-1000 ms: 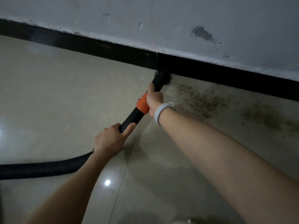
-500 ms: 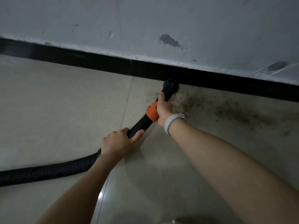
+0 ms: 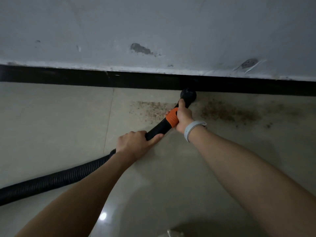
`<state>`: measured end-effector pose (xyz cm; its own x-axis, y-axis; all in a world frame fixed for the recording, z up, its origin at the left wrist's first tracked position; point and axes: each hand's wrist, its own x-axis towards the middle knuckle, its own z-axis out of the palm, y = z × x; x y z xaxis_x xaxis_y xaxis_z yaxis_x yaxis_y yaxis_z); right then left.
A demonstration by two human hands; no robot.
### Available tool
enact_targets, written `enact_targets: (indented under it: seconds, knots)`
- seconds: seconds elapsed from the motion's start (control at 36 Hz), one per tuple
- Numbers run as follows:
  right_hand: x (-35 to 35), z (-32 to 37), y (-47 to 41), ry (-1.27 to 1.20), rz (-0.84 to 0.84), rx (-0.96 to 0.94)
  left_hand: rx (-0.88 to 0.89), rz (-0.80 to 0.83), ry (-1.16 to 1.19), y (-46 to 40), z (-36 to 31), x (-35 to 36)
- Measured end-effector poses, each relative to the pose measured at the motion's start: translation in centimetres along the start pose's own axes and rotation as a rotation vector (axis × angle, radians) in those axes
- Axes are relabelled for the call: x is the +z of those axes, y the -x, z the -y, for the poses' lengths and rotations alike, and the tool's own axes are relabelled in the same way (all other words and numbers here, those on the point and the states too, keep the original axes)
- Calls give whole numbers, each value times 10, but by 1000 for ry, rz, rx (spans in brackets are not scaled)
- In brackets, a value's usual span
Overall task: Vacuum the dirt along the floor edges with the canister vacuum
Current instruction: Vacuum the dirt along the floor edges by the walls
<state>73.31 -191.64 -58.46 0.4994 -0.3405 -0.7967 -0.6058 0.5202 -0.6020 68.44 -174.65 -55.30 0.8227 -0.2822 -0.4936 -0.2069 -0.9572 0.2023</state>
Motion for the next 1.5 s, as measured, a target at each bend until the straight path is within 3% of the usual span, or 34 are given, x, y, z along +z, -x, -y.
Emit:
enact_targets:
  seconds: [0.22,0.39,0.75,0.94,1.08,1.25,1.5]
  knots:
    - [-60,27,-5,-143,-44,41,132,11,-40,-19,-48,-6]
    - [-79,30,8,-98,-72,29,147,-10,67,-4,-63,10]
    - [77,-51,71,191,179,69,-217,-89,279,85,83,10]
    - [151,-84,101,556,185,-58,-402,-134,476,118,131,11]
    - [168,-86,106,667,296,-87,-431,-139,634,121,147,14]
    - [164,-110,99,744,155,-59,-419,-53,708,128,151,25]
    - [135,-154,89,598,84,17,-366,-5,587,142,153,50]
